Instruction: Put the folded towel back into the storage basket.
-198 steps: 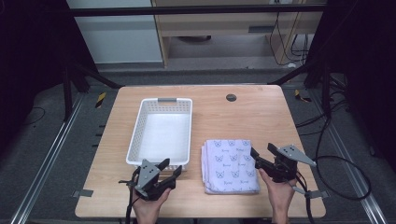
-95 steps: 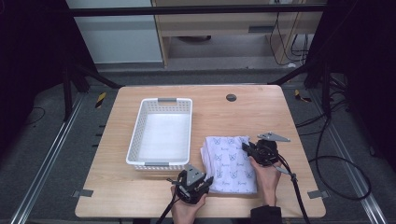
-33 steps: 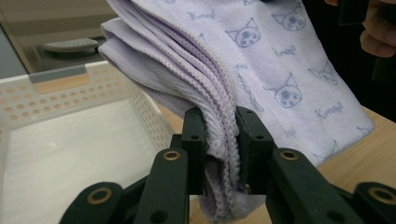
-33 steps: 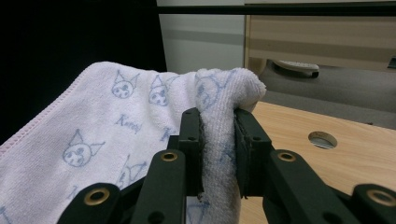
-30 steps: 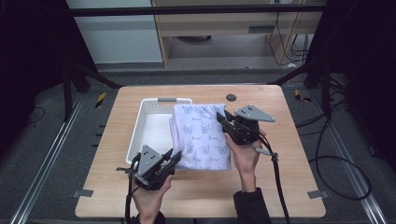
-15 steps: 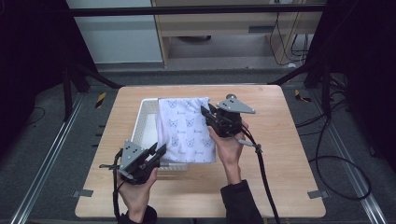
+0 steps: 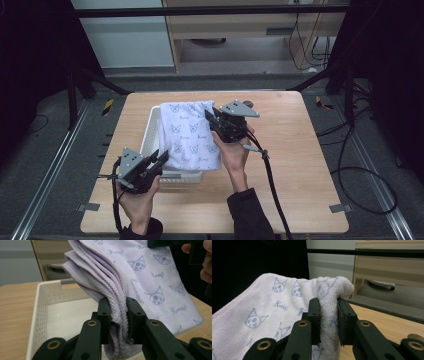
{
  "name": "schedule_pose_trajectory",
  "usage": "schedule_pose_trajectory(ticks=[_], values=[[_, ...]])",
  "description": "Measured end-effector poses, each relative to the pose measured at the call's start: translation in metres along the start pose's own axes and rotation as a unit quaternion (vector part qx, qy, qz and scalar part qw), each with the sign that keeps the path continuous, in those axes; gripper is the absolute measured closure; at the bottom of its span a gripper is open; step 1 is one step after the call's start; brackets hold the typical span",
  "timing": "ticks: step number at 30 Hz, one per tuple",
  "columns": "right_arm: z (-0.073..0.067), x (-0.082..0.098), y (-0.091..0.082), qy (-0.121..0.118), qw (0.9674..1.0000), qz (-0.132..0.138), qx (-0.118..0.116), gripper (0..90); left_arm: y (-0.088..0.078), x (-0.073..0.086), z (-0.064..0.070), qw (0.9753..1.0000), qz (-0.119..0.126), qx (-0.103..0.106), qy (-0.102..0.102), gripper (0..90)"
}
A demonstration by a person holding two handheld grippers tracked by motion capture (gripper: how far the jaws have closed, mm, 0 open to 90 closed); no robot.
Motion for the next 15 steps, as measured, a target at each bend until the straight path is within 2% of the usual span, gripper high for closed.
schedule_pose_trajectory(ticks=[9, 15], values=[[-0.004, -0.003, 0.021, 0.005, 0.9999, -0.003, -0.009, 75.3, 0.008, 0.001, -0.017, 0.9997, -0.001, -0.022, -0.01, 74.2], [-0.009, -0.003, 0.031, 0.005, 0.9999, -0.006, -0.014, 75.3, 0.008, 0.002, -0.029, 0.9993, 0.002, -0.033, -0.017, 74.2]])
Point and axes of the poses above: each handheld gripper's, and its own axes: y roughly forward along the jaws, x roughly out of its underside, z roughly to its right, the point moved 9 cm from there along y, roughly forward along the jaws, and after that the axes turned 5 degrees about -z, right-handed, at the moved point
